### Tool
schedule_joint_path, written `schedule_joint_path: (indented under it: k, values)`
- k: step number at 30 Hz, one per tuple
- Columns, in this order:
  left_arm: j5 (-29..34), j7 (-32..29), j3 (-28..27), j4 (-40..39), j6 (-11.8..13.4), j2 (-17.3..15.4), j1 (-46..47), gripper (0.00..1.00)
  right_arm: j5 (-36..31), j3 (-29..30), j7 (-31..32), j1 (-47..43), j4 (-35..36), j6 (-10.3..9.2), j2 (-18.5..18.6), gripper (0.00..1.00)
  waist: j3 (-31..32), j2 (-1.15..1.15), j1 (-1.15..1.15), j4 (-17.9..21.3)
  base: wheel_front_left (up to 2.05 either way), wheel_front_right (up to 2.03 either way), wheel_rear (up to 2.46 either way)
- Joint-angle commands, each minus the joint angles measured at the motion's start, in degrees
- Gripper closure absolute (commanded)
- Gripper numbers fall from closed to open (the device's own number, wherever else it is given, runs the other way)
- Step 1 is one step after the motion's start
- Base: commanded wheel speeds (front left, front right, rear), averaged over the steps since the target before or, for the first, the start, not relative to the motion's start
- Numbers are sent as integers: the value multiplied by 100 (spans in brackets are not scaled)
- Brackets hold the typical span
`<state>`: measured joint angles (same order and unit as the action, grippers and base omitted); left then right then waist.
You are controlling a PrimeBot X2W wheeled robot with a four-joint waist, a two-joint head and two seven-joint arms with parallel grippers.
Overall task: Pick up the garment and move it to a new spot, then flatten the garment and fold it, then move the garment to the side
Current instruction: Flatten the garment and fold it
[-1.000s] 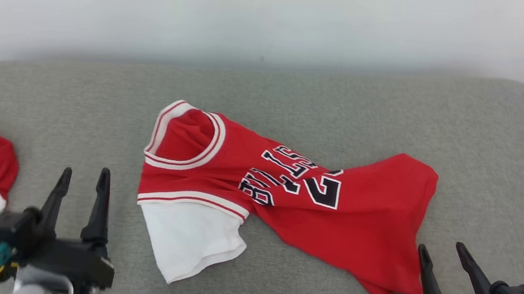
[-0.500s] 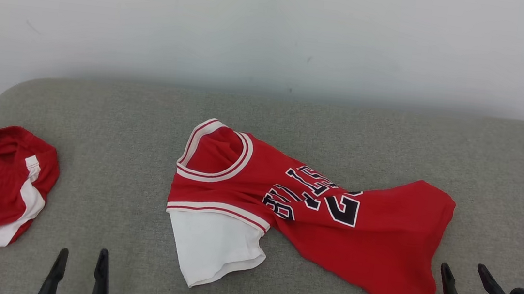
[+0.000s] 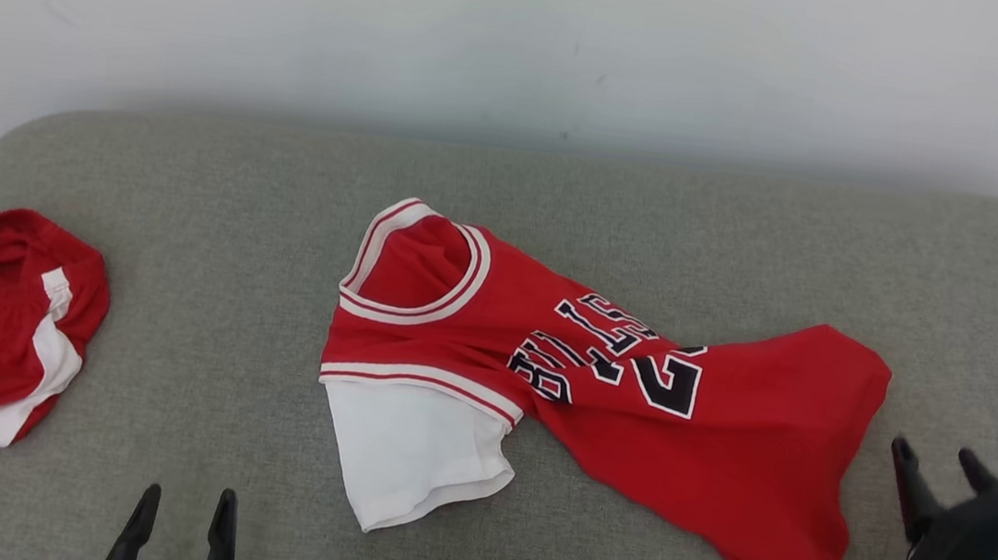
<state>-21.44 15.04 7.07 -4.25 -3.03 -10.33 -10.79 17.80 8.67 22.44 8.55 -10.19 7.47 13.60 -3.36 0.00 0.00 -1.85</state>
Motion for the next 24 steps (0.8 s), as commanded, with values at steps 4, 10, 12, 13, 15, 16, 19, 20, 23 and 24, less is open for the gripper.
schedule_joint_path:
  k: [4, 10, 12, 13, 15, 16, 19, 20, 23, 24]
  values:
    - [71, -14, 52, -69, -15, -40, 214, 0, 163, 327, 486, 773, -628, 5, -53, 0, -347, 0, 0, -58, 0, 0, 0]
    - [107, -34, 80, -136, 22, -57, 335, 0, 138, 675, 879, 1452, -1348, 5, -120, 0, -660, 0, 0, -155, 0, 0, 0]
    - [120, -34, 78, -155, 34, -72, 388, 0, 172, 615, 941, 1609, -1524, 5, -105, 0, -767, 0, 0, -192, 0, 0, 0]
    - [125, -33, 74, -167, 35, -84, 409, 0, 228, 595, 949, 1681, -1595, 5, -109, 0, -814, 0, 0, -205, 0, 0, 0]
    - [122, -30, 61, -183, 40, -97, 431, 0, 282, 538, 884, 1789, -1691, 5, -98, 0, -894, 0, 0, -227, 0, 0, 0]
    - [123, -31, 60, -185, 41, -105, 443, 0, 327, 499, 859, 1837, -1743, 5, -109, 0, -919, 0, 0, -235, 0, 0, 0]
    - [118, -36, 53, -202, 46, -128, 490, 0, 437, 334, 752, 1923, -1812, 5, -130, 0, -965, 0, 0, -249, 0, 0, 0]
    - [113, -42, 52, -206, 52, -133, 500, 0, 480, 260, 712, 1943, -1814, 5, -133, 0, -972, 0, 0, -251, 0, 0, 0]
    - [105, -57, 58, -208, 78, -142, 511, 0, 589, 117, 623, 1967, -1851, 5, -115, 0, -974, 0, 0, -247, 0, 0, 0]
    - [104, -65, 65, -204, 84, -145, 513, 0, 607, 67, 614, 1972, -1872, 5, -102, 0, -970, 0, 0, -245, 0, 0, 0]
